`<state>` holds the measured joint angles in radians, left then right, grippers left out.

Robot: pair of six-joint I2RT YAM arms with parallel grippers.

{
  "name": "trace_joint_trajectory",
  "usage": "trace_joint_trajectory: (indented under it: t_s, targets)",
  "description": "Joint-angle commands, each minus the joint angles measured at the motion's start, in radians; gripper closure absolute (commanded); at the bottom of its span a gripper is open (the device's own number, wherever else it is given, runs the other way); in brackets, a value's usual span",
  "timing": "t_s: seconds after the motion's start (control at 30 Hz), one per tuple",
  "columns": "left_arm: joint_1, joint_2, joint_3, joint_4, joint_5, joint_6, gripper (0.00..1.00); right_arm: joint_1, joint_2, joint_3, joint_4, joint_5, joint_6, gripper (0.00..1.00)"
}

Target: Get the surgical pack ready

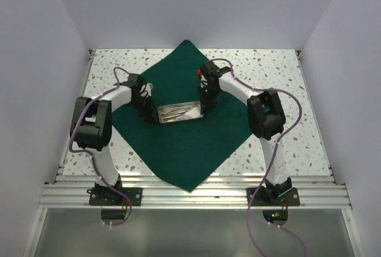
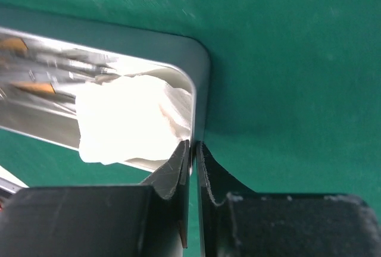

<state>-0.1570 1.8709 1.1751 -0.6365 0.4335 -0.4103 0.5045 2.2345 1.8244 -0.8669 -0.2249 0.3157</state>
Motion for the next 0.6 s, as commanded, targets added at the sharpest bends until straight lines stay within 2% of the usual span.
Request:
trace_joint_trajectory:
  t_s: [0.0,0.13,0.3,0.5,0.57]
  targets:
    - [-0.01,0.034,0.096,0.041,0.06,-0.027,0.91,0.005,-0.067,-0.059,-0.023,-0.03,0.026,0.95]
    - [-0.024,0.069,0.158,0.034,0.065,-0.035,0.91,0.005,-0.119,-0.123,-0.027,-0.024,0.072,0.96]
    - [-0.026,0.036,0.115,0.044,0.042,-0.038,0.91,0.005,-0.15,-0.139,-0.056,-0.01,0.08,0.98]
    - [-0.024,-0.025,0.055,0.049,-0.111,-0.035,0.87,0.005,-0.2,-0.212,-0.028,0.01,0.204,1.0]
    - [-0.021,-0.07,0.058,0.044,-0.168,-0.033,0.81,0.005,-0.208,-0.241,-0.011,0.015,0.249,1.0]
